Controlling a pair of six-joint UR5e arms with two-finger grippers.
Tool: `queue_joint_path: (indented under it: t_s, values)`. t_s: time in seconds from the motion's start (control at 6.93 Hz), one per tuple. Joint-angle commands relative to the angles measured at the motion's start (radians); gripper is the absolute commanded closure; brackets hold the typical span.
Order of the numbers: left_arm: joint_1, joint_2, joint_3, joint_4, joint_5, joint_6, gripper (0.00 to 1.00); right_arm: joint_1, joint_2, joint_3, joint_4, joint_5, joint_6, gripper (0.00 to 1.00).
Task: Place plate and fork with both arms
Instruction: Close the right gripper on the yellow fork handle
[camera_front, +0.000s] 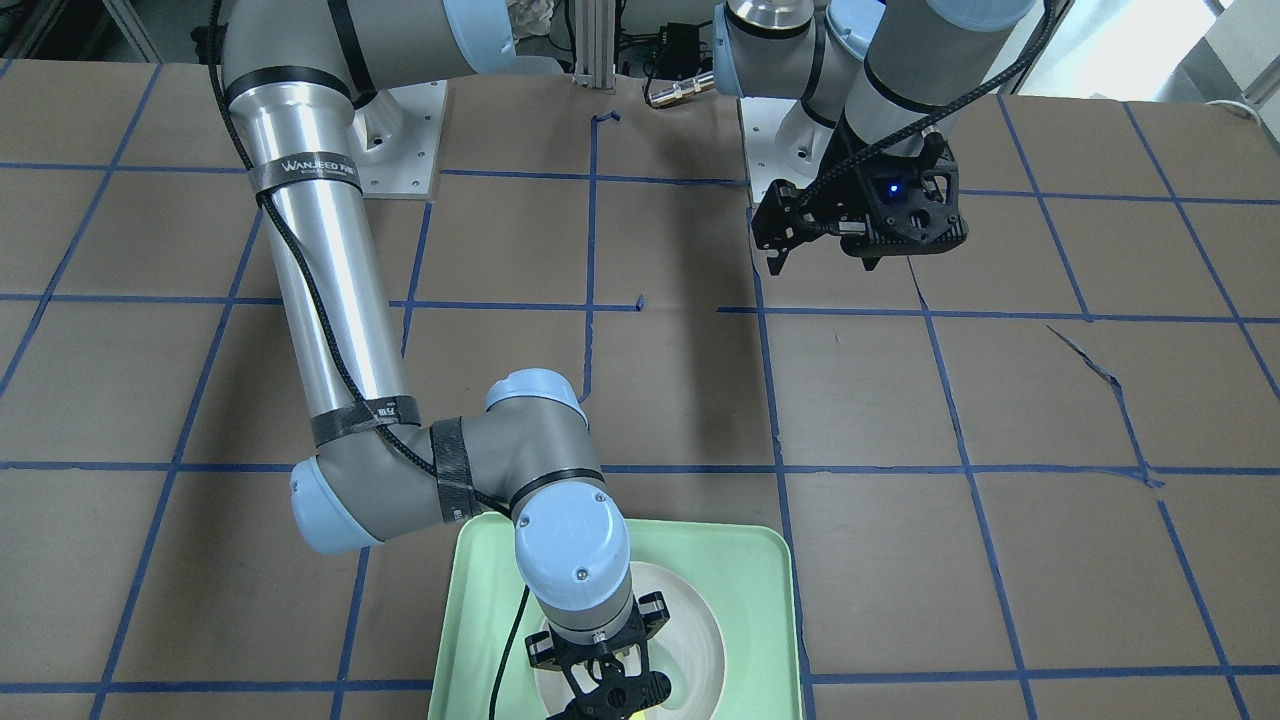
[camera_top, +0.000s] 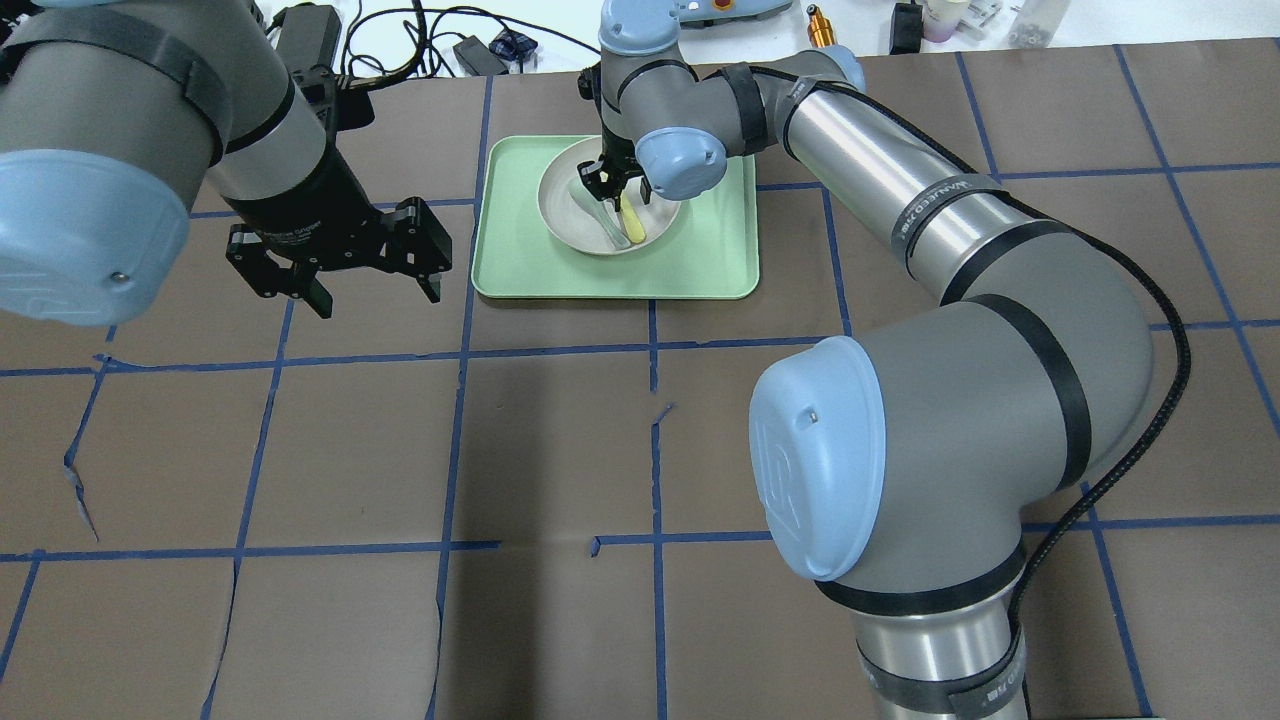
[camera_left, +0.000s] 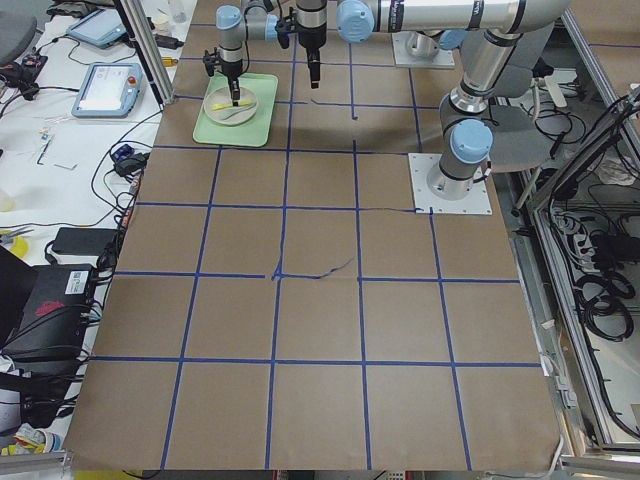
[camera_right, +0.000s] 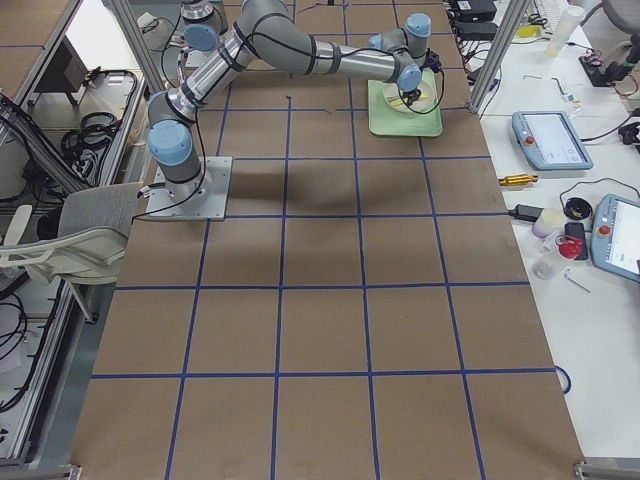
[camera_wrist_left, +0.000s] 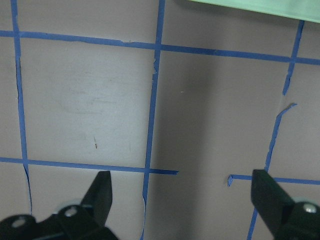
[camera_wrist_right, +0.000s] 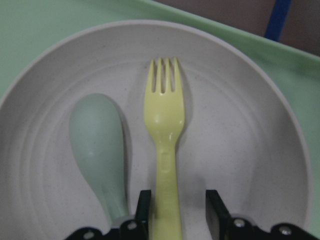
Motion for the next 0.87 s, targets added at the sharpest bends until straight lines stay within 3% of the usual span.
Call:
queue_joint_path:
  t_s: [0.0, 0.29, 0.43, 0.72]
  values:
    - [0.0, -0.001, 0.0, 0.0, 0.0, 0.0, 0.0, 0.005, 0.004, 0.007, -0.002, -0.001, 0.002, 0.56]
    - [0.0, -0.001, 0.0, 0.0, 0.0, 0.001, 0.0, 0.005, 0.005, 0.007, -0.002, -0.006, 0.002, 0.82]
    - [0.0, -0.001, 0.0, 0.0, 0.0, 0.001, 0.0, 0.003, -0.001, 0.007, -0.002, -0.006, 0.001, 0.9]
    - [0.0, -0.001, 0.0, 0.0, 0.0, 0.0, 0.0, 0.0, -0.048, 0.016, 0.007, -0.014, -0.008, 0.91]
